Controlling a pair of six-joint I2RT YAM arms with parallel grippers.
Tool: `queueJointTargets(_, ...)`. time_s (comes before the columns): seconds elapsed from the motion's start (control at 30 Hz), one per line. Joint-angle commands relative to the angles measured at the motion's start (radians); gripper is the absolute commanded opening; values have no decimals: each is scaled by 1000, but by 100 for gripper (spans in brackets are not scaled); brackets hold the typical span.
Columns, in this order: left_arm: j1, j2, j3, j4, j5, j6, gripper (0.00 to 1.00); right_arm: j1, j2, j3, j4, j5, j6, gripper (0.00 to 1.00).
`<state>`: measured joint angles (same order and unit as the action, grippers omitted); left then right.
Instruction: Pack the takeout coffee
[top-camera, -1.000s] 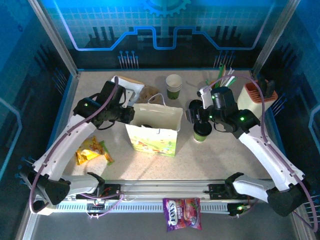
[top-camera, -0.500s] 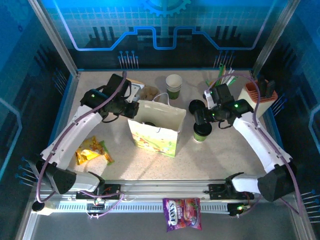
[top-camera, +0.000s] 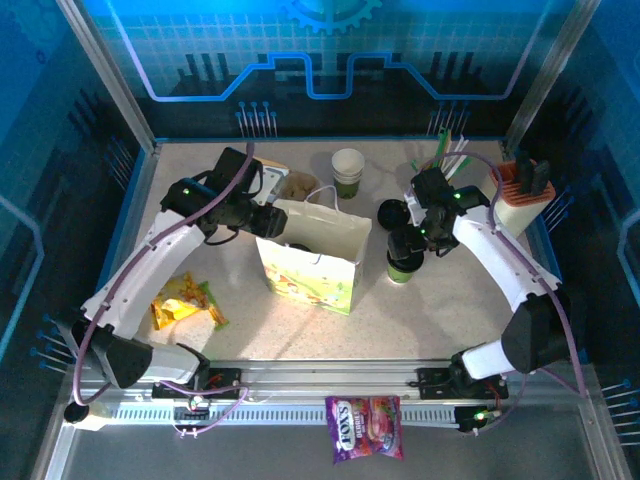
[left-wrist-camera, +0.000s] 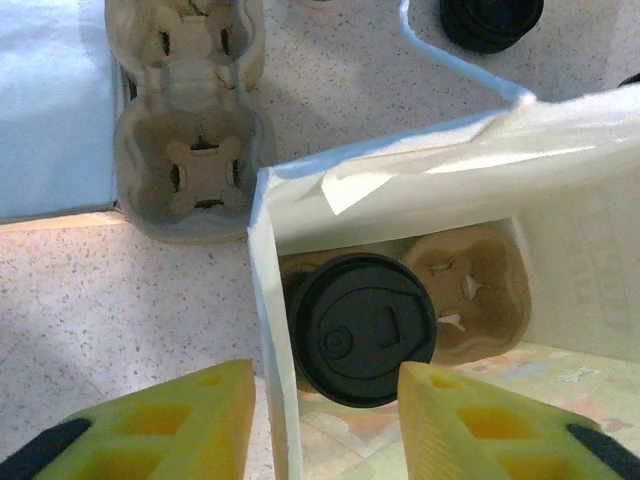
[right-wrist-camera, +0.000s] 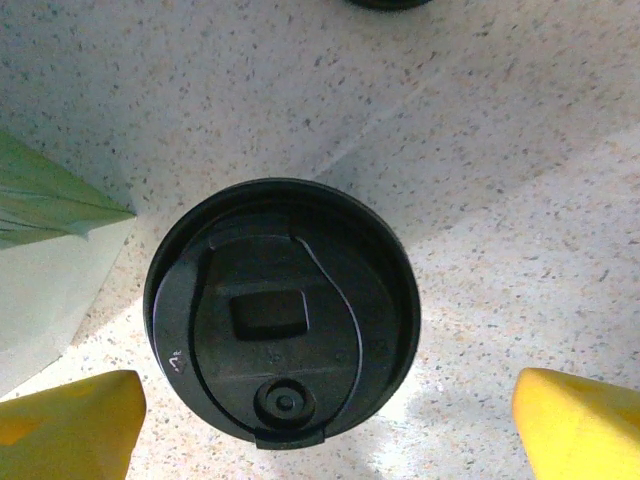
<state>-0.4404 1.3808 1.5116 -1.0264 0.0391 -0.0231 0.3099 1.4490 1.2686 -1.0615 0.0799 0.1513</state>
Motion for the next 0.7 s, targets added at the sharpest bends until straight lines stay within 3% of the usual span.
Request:
queueJointTargets(0.0,5,6,50,-7,26,-11,52,-11,26,36,-42,-57,-21,96)
queueJointTargets(0.17,2,25,108,-52,-14,-23,68,7,27,57,-68,-77,-20,98)
queueJointTargets(0.3,2,41,149,-97,-34,-34,75,23,14,75,-95,-64,-5,98)
queueJointTargets(0.67,-10,70,214,-133,-60,-44,81,28,13,68,-95,-30,9,98)
